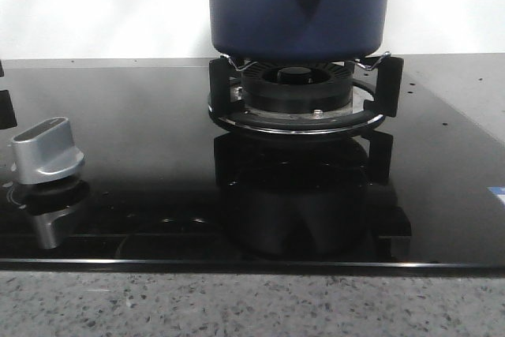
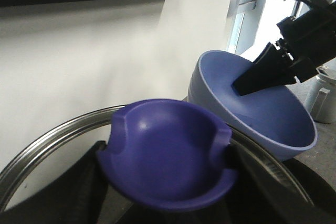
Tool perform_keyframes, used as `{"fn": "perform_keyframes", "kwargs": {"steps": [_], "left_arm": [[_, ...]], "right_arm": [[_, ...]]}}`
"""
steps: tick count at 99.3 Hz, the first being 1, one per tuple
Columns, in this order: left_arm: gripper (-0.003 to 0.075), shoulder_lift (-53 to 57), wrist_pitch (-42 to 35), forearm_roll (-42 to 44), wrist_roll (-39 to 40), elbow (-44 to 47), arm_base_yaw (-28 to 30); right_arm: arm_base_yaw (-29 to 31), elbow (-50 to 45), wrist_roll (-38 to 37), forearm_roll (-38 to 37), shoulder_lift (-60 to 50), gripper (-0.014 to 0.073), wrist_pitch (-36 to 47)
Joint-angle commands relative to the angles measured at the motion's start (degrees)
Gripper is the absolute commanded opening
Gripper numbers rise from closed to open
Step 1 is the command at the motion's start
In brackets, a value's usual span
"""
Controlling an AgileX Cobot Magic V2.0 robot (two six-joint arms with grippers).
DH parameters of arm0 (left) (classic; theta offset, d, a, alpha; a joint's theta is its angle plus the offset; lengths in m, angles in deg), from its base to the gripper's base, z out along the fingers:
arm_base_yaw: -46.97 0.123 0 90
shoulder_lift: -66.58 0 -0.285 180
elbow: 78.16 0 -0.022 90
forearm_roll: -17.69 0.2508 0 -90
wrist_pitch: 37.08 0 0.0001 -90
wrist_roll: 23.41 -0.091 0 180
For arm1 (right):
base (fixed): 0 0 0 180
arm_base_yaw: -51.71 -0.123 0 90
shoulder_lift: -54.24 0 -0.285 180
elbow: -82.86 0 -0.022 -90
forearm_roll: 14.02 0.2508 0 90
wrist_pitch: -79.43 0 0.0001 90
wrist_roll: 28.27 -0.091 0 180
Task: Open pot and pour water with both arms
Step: 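Tilt the bowl over the open pot with the right gripper to pour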
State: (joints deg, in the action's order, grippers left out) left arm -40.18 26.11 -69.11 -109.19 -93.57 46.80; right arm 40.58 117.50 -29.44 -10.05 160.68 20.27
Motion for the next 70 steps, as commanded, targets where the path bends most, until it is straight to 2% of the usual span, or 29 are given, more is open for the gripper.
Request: {"fn": "perform_keyframes", "kwargs": {"steps": [1,9,10,35,45,70], "left_arm": [[0.0300,3.4,0.6,-6.0,0.5,-2.2,0.1],[0.0300,3.4,0.6,-6.0,0.5,-2.2,0.1],[0.0300,3.4,0.6,-6.0,0.5,-2.2,0.1],[0.0300,3.4,0.6,-6.0,0.5,-2.2,0.1],[0.0300,3.4,0.6,-6.0,0.5,-2.2,0.1],[0.0300,3.4,0.6,-6.0,0.5,-2.2,0.1]], "right_arm": [[-0.5,2.1,1.5,0.4,-2.7,-0.0063,6.0],[-0.9,1.8,2.5,0.4,-2.7,-0.0063,7.8],[-2.0,1.3,4.6,0.0,-2.9,-0.0046,14.9],[-3.4,-1.6,7.1,-1.9,-4.2,-0.0046,21.6],[-3.7,-6.4,7.1,-4.0,-6.6,-0.0046,26.1],[-3.7,-21.8,7.1,-5.3,-14.3,-0.0046,44.0]]}}
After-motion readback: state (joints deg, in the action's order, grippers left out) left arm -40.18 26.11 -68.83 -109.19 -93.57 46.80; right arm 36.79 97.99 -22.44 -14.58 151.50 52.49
